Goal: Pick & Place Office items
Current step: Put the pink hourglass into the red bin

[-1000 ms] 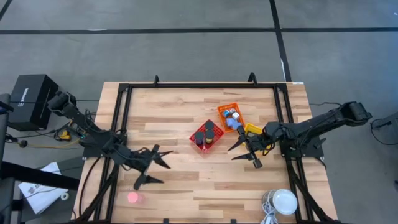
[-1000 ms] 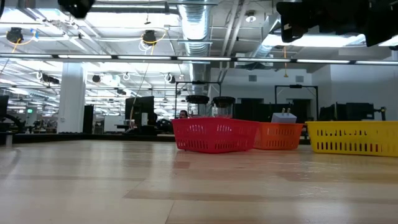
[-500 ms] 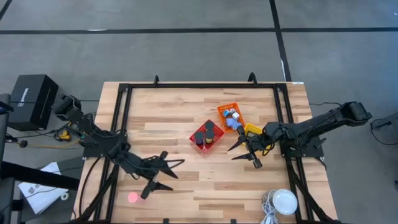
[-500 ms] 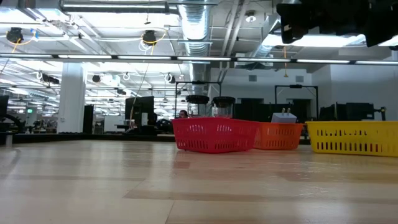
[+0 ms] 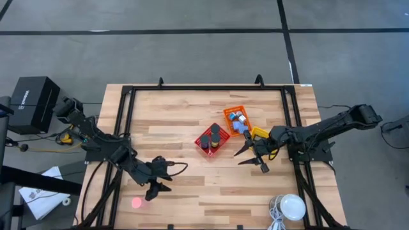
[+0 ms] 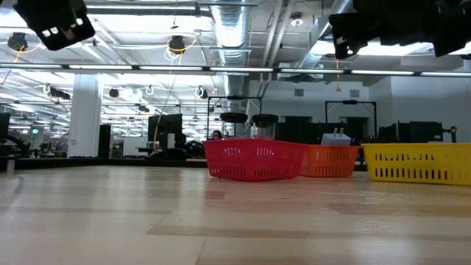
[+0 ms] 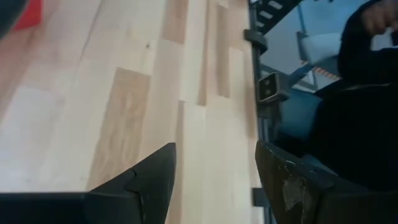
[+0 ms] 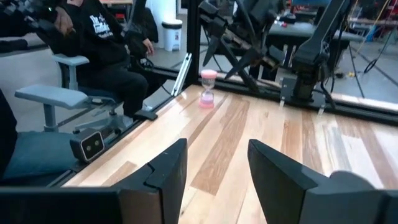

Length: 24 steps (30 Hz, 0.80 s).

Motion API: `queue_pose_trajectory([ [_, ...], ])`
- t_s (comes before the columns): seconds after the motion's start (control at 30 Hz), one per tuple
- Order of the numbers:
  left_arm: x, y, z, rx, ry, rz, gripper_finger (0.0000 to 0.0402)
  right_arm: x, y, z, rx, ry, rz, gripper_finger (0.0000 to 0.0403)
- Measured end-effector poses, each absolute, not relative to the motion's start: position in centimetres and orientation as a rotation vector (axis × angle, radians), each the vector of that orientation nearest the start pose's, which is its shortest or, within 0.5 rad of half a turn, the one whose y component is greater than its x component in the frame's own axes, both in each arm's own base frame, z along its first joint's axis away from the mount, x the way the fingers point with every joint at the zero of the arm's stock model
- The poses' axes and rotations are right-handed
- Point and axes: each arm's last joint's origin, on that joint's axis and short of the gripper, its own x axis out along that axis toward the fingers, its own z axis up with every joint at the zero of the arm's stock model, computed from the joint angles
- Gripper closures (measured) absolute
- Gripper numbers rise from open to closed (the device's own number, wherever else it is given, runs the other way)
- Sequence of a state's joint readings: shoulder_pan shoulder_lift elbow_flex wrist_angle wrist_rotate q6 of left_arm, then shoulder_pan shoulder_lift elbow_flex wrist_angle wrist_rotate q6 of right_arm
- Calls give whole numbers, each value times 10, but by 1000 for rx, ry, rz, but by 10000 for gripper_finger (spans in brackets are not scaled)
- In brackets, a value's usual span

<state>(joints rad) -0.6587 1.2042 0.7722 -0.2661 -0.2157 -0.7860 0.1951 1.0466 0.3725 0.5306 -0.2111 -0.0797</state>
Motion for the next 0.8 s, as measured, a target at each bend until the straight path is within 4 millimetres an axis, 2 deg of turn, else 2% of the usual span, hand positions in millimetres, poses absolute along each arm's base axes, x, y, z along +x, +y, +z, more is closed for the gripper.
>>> queue_pose_trajectory([
  [0.2, 199, -147, 237, -347, 762, -188, 186, 206, 47, 207, -76, 185, 412, 242],
  [0.47, 196, -151, 237, -325, 773, -231, 190, 205, 47, 205, -84, 204, 414, 245],
  [0.67, 196, -154, 239, -492, 773, -189, 197, 205, 47, 205, -85, 204, 414, 247],
  [0.8, 197, -153, 240, -521, 771, -176, 198, 205, 47, 205, -86, 203, 414, 245],
])
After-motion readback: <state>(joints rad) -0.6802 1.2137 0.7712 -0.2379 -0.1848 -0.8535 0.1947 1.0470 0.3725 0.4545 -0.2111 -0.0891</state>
